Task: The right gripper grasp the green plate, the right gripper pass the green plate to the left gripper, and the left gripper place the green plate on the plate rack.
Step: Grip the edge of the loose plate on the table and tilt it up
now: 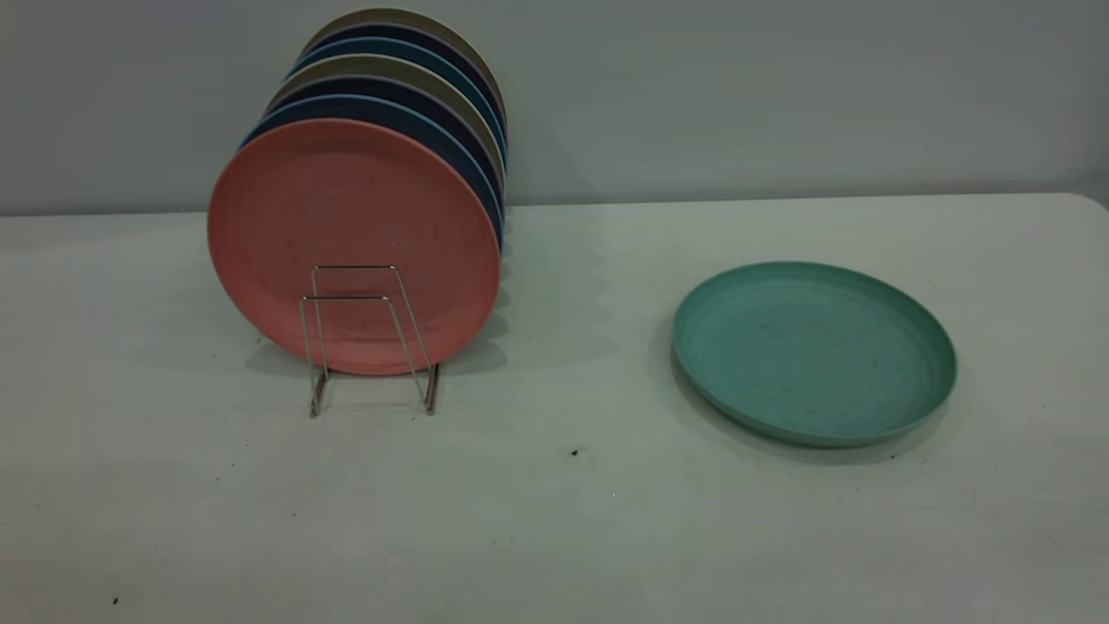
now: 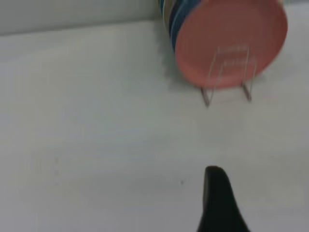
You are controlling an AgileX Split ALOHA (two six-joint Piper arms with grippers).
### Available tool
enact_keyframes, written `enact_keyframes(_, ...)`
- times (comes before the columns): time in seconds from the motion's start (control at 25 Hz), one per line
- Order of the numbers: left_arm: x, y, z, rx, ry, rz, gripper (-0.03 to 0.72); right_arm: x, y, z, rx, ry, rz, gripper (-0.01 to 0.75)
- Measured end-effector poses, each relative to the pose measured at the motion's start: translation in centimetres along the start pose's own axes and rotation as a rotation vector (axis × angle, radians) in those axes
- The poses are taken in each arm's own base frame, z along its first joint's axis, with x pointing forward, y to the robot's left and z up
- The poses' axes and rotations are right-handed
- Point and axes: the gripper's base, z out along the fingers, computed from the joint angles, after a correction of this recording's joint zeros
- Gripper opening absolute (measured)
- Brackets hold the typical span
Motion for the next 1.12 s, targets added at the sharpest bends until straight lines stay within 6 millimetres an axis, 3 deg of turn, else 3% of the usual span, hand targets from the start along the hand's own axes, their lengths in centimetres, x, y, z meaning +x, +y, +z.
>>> enact_keyframes(0.24,-3.3,-0.8,4.6,0.139,0.096,-0.021,0.482,-3.1,0.0,6.6,-0.173,0.104,0.072,0.479)
enact_keyframes(0.44,-5.1,-1.3,8.8,0.235,0.149,-0.053,0.482,-3.5,-0.6,13.7,-0.225,0.207,0.187,0.479)
enact_keyframes(0.92,-7.2,-1.5,16.1,0.331,0.347,-0.103,0.482,-0.1,-2.2,30.1,-0.299,0.485,0.277,0.479)
enact_keyframes(1.12,-7.1,-1.9,18.7,0.396,0.38,-0.138,0.482,2.6,-4.7,35.8,-0.322,0.576,0.357,0.479)
